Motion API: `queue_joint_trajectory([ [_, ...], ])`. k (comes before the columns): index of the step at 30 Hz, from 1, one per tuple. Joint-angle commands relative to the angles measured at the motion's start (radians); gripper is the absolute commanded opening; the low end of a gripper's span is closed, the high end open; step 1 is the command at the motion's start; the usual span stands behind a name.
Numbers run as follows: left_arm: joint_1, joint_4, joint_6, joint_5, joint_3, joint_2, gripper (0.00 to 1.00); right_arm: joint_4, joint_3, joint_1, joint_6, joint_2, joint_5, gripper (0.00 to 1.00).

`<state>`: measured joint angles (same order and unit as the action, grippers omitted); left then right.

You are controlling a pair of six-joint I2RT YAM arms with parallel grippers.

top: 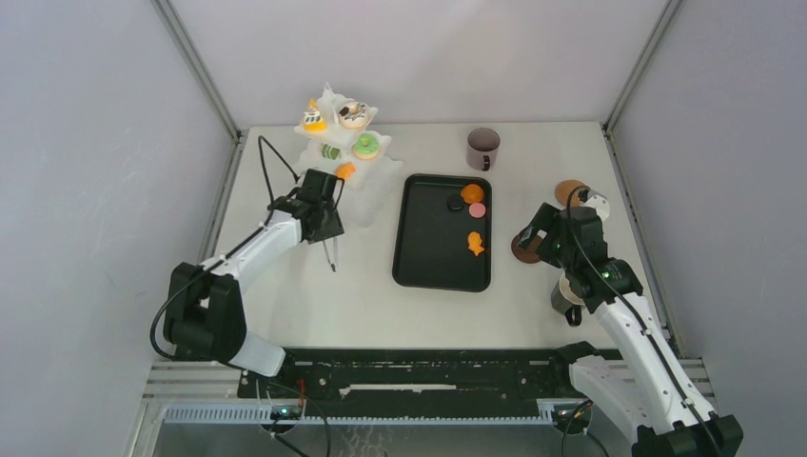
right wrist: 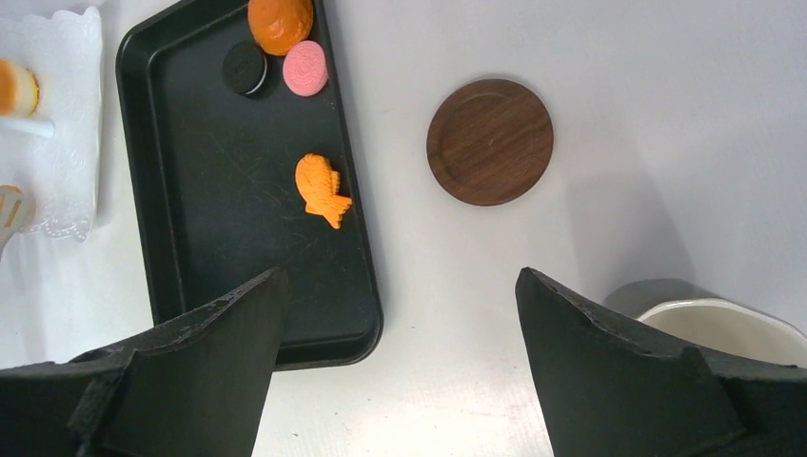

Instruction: Serve the afternoon tea

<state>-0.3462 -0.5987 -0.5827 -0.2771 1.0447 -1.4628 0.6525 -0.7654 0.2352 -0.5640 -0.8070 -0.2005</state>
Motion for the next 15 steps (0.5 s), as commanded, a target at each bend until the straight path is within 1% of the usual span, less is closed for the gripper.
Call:
queue_joint_trajectory([
  [1, 0.024, 0.083, 0.036, 0.010, 0.053, -0.040, 0.30, -0.027, -0.004, -0.004, -0.003, 0.021, -0.001, 0.96],
  [3, 0.027, 0.089, 0.046, 0.012, 0.057, -0.052, 0.31, -0.027, -0.003, -0.004, -0.001, 0.024, 0.000, 0.96],
  [8, 0.029, 0.082, 0.059, 0.006, 0.063, -0.060, 0.41, -0.027, -0.003, -0.002, -0.001, 0.028, 0.004, 0.96],
  [12, 0.029, 0.083, 0.064, 0.018, 0.061, -0.045, 0.43, -0.031, -0.003, -0.002, -0.003, 0.025, 0.010, 0.96],
  [15, 0.029, 0.081, 0.072, 0.040, 0.063, -0.034, 0.46, -0.034, -0.004, -0.002, -0.007, 0.025, 0.017, 0.96],
])
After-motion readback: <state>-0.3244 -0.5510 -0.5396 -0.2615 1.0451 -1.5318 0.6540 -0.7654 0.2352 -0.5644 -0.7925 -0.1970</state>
